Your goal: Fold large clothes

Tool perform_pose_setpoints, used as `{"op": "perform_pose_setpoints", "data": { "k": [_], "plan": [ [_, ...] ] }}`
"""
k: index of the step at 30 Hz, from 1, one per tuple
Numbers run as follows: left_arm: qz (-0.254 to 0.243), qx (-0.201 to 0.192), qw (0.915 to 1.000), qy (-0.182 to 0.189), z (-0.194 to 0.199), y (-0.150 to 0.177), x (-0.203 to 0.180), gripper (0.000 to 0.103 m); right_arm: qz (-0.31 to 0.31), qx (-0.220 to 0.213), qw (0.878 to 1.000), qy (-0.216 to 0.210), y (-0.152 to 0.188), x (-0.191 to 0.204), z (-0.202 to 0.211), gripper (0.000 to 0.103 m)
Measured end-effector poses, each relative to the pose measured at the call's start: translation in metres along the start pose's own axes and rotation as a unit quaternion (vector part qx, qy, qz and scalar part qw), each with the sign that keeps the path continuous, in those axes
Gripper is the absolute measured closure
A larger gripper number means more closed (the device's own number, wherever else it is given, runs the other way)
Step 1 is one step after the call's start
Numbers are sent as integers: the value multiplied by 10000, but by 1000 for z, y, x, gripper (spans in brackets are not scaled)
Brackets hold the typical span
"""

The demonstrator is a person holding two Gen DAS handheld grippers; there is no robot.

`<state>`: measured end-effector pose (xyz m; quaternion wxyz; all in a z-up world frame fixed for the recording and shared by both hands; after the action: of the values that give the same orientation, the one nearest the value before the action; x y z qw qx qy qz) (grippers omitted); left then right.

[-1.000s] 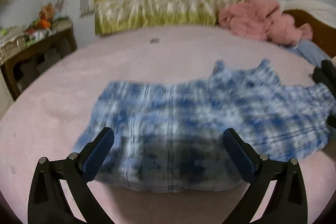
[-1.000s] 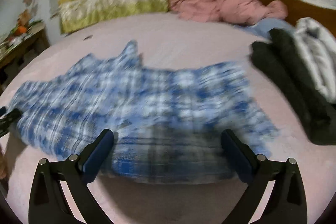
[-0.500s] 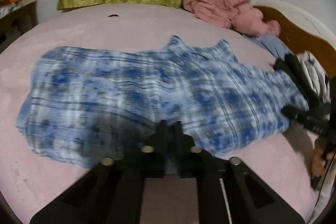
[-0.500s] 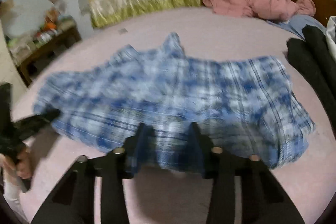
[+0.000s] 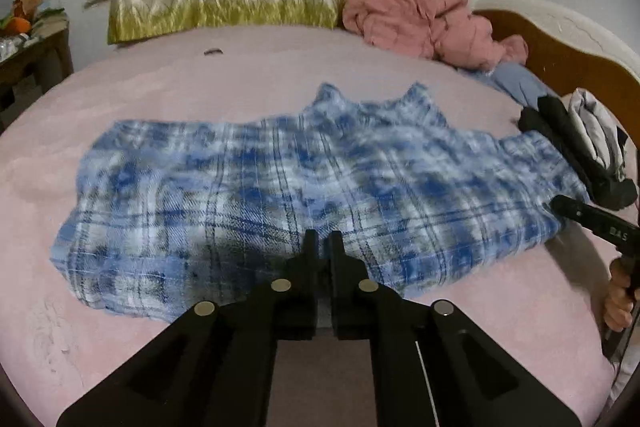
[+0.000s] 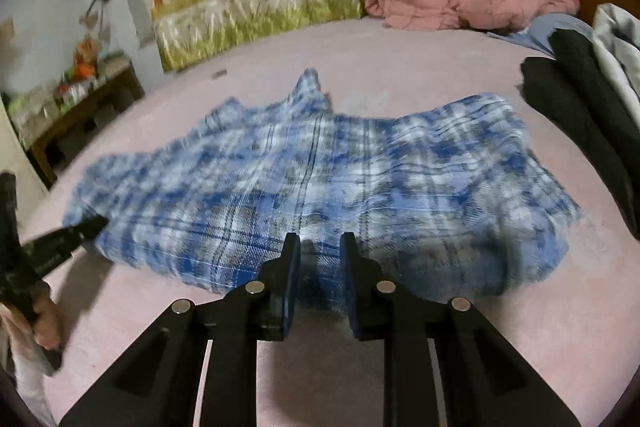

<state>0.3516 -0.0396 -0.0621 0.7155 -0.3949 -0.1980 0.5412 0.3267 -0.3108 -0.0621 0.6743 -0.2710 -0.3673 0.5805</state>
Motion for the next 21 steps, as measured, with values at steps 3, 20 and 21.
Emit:
{"op": "perform_pose_setpoints", "data": {
  "k": [3,20,21],
  "plan": [
    [-42,-457,9989,-27,16,-11,-2,80,-272,-513,9978,314,-6,-16,21,79],
    [-134,-1537,9857,-683,57,-36,12,0,-1967,-367,9722,1219,4,-101,23,16],
    [-107,-1534,9856,-701,56,-33,11,0,-2492,-380,9618,1063,9,-118,23,16]
  ]
}}
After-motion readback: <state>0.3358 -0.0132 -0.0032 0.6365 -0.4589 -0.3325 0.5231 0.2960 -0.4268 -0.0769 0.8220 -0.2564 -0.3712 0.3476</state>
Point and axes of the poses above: each gripper's, at about its wrist camera, not at the fingertips, and z roughly against the way its jaws point, x to its left, y to its underside, the point moved 9 cm from there along -z, roughly the way its jaws point, and after that the axes turned 4 degrees about y, right-handed, at the moved point
